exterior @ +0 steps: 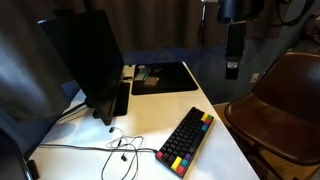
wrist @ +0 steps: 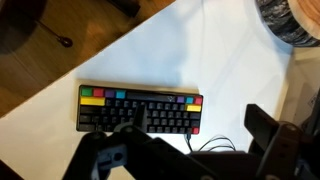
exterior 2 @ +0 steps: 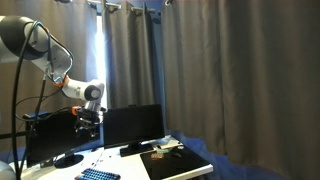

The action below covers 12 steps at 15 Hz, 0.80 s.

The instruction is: Press one black key on the keyboard

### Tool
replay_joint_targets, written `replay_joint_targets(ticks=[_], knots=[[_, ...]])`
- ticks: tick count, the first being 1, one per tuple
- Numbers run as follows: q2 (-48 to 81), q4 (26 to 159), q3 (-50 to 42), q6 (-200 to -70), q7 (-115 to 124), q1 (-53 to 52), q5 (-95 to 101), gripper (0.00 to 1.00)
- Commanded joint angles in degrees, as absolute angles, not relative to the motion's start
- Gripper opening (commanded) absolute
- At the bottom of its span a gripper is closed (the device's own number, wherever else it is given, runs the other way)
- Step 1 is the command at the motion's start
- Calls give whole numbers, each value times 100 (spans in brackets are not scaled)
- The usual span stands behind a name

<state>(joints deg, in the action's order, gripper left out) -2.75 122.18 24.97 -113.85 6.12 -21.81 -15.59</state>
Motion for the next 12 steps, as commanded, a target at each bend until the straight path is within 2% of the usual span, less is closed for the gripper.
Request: replay_joint_targets(ticks=[1, 4, 12], knots=[[-306, 12186, 2441, -11360, 623, -2235, -1546, 100], [-369, 12193, 2442, -11357, 623, -2237, -1545, 100], [594, 12128, 2559, -12967, 472, -2446, -1488, 100]])
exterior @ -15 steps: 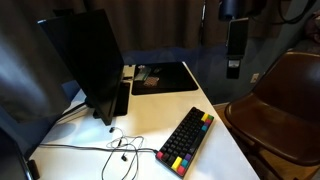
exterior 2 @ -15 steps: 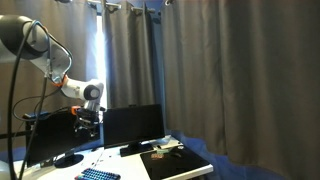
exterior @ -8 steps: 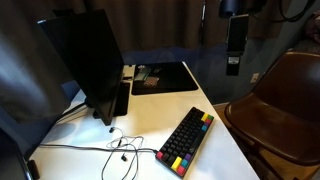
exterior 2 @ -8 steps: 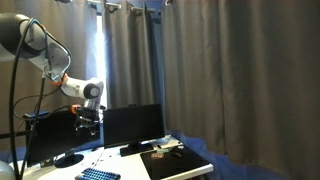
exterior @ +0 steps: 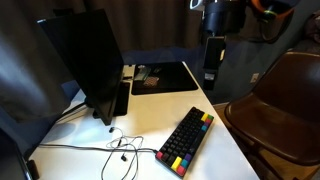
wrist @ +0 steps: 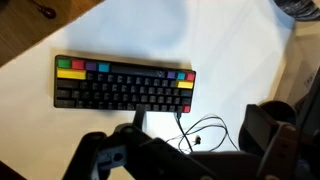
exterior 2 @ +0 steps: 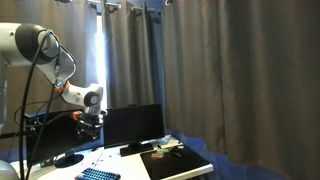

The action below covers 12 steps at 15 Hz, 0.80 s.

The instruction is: Press one black key on the keyboard

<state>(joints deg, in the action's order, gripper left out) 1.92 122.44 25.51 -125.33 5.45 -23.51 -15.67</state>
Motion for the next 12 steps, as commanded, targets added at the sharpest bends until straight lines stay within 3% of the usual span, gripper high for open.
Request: replay_joint_targets(ticks=[1, 12], knots=[[725, 12116, 2557, -13111, 462, -2470, -1477, 100], [1507, 12160, 2490, -13934, 531, -2518, -1038, 100]])
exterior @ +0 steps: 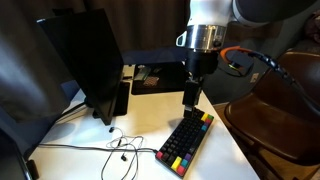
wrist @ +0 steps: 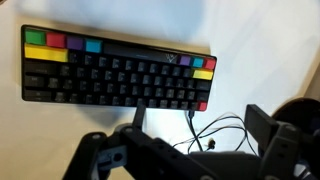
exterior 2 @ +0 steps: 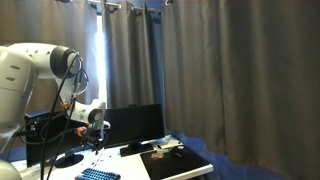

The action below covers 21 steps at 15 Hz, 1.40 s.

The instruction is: Press one black key on the keyboard

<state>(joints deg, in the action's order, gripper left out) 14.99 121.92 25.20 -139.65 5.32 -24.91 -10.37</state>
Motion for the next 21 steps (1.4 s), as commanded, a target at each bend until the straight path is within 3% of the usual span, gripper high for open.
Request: replay_joint_targets(ticks=[1, 12, 13, 15, 21], knots=[[1499, 12159, 2489, -13934, 531, -2515, -1038, 100], [2197, 11977, 2340, -14467, 636, -2667, -614, 100], [2282, 11957, 2333, -14589, 640, -2679, -624, 75], [2472, 11878, 2318, -14847, 650, -2723, -609, 70], [2893, 11648, 2081, -15191, 815, -2987, -354, 25]])
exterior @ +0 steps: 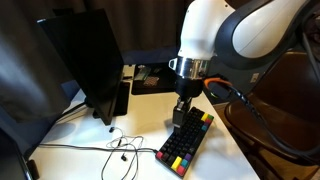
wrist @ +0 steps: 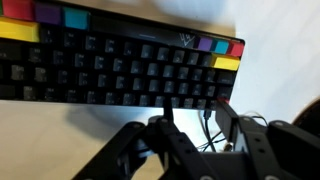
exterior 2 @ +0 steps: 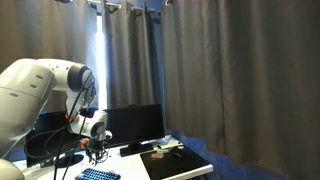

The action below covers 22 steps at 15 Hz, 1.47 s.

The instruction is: Press one black key on the keyboard

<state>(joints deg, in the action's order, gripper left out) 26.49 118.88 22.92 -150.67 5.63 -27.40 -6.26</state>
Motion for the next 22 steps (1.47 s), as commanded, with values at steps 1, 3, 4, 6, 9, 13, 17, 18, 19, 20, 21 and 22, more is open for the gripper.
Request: replay_joint_targets(ticks=[1, 3, 4, 6, 9, 13, 17, 18, 19, 20, 21, 22], knots=[[2949, 11611, 2035, -15217, 836, -3031, -311, 19], [3027, 11544, 1929, -15245, 926, -3132, -207, 5], [3053, 11521, 1874, -15269, 972, -3176, -152, 1], [3104, 11465, 1779, -15316, 1054, -3256, -63, 0], [3178, 11391, 1669, -15311, 1135, -3351, 12, 0], [3271, 11310, 1548, -15287, 1213, -3455, 64, 0], [3333, 11279, 1434, -15312, 1284, -3551, 120, 0], [3354, 11266, 1400, -15329, 1298, -3582, 136, 0], [3377, 11248, 1375, -15335, 1310, -3606, 149, 0], [3396, 11235, 1351, -15338, 1330, -3630, 160, 0], [3422, 11209, 1321, -15345, 1354, -3662, 179, 0], [3443, 11190, 1300, -15351, 1372, -3682, 192, 0]])
